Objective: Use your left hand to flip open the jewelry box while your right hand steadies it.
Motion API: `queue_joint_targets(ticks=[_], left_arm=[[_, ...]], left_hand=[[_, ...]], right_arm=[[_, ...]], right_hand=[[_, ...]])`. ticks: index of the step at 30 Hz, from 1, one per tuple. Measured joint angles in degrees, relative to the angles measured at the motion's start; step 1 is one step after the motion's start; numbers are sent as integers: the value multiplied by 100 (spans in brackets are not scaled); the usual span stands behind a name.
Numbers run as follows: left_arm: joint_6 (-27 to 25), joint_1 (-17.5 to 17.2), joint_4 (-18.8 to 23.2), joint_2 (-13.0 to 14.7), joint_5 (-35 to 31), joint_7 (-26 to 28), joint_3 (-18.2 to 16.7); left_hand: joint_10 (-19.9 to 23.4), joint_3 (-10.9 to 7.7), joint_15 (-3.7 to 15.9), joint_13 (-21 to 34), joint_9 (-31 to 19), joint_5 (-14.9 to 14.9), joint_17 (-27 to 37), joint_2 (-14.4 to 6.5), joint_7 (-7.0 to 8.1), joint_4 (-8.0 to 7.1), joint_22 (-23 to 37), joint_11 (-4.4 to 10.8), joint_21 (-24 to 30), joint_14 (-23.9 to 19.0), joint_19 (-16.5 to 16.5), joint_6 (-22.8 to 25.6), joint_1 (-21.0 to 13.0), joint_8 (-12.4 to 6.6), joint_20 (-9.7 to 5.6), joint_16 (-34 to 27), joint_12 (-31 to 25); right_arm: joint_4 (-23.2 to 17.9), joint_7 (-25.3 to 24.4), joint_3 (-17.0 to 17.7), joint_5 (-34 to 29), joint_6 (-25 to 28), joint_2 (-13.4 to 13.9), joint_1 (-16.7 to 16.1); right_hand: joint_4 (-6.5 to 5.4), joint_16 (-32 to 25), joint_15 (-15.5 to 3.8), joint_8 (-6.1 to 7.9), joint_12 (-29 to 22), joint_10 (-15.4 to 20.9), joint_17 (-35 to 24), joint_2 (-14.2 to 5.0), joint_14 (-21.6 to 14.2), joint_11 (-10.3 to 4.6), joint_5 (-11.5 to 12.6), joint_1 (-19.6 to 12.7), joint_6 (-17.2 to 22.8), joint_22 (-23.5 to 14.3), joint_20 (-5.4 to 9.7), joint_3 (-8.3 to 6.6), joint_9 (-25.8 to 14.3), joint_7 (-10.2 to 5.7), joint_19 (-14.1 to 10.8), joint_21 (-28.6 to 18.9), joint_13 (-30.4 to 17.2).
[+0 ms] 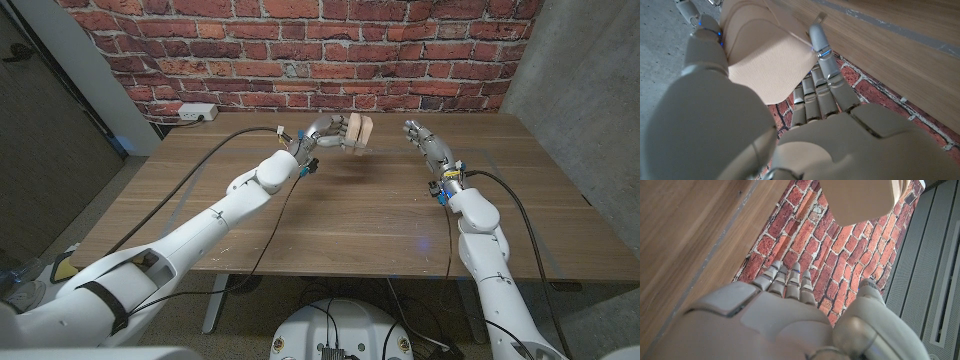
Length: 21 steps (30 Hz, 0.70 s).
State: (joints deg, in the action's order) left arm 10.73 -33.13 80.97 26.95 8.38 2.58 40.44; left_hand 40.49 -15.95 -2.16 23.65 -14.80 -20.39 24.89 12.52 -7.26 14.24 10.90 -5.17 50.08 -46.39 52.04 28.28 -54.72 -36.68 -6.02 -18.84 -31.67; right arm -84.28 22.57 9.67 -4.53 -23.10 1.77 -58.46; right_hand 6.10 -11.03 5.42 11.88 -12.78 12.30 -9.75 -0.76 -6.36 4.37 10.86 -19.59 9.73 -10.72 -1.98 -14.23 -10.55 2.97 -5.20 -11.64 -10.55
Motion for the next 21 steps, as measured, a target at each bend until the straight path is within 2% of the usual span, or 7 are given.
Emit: queue_joint_targets(ticks=[4, 7, 12, 15, 21], left_arm=[[33, 29, -60, -60, 248, -221, -22], [51, 45, -121, -110, 470, -411, -43], [56, 88, -247, -200, 754, -683, -66], [45, 128, -311, -235, 901, -858, -66], [-51, 226, -426, -294, 1073, -1138, -27]], left_hand=[[0, 0, 0, 0, 0, -36, 0, 0, 0, 0, 0, 0, 3, 0, 0, 0, 0, 0, 0, 6, 0], [0, -70, 0, 0, 0, -45, 17, 0, 0, 70, 0, 0, 32, 0, 0, 0, 0, 0, 0, 11, 0], [0, -71, 0, 0, -26, -45, 33, 0, 0, 71, -22, 0, 48, 0, -20, 0, 0, 1, 19, 18, 0], [0, -71, 0, 0, -27, -45, 49, 0, 0, 71, -25, 0, 75, 0, -19, 0, 0, 1, 19, 20, 0], [0, -101, 0, 0, -43, -86, 51, 0, 0, 101, -24, 0, 87, 0, -19, 0, 0, -5, 19, 22, 0]], right_arm=[[-147, 25, -1, -175, 1, 30, -75], [-247, 34, -2, -281, 14, 49, -130], [-420, 60, 2, -456, 57, 76, -215], [-535, 85, 4, -542, 87, 93, -267], [-745, 137, 4, -706, 143, 125, -348]], right_hand=[[26, -25, -31, 0, 0, 13, -24, 59, -117, 13, 0, 17, 0, -9, -38, 26, 0, 0, -38, -26, 0], [40, -25, -13, -23, 0, 21, -26, 84, -156, 21, 0, -3, -13, -11, -72, 40, 0, 13, -4, -29, -16], [79, -26, -15, -46, 0, 19, -42, 166, -155, 22, 0, 34, -47, -37, -225, 79, 1, 42, 65, -29, -27], [98, 27, 3, -73, 23, -92, -53, 247, -27, 79, 42, 29, -145, -37, -288, 98, 1, 13, 128, -29, -27], [125, 96, 132, -152, 131, -437, -80, 353, 318, 125, 89, 24, -457, -63, -448, 191, 1, 82, 290, 21, -55]])
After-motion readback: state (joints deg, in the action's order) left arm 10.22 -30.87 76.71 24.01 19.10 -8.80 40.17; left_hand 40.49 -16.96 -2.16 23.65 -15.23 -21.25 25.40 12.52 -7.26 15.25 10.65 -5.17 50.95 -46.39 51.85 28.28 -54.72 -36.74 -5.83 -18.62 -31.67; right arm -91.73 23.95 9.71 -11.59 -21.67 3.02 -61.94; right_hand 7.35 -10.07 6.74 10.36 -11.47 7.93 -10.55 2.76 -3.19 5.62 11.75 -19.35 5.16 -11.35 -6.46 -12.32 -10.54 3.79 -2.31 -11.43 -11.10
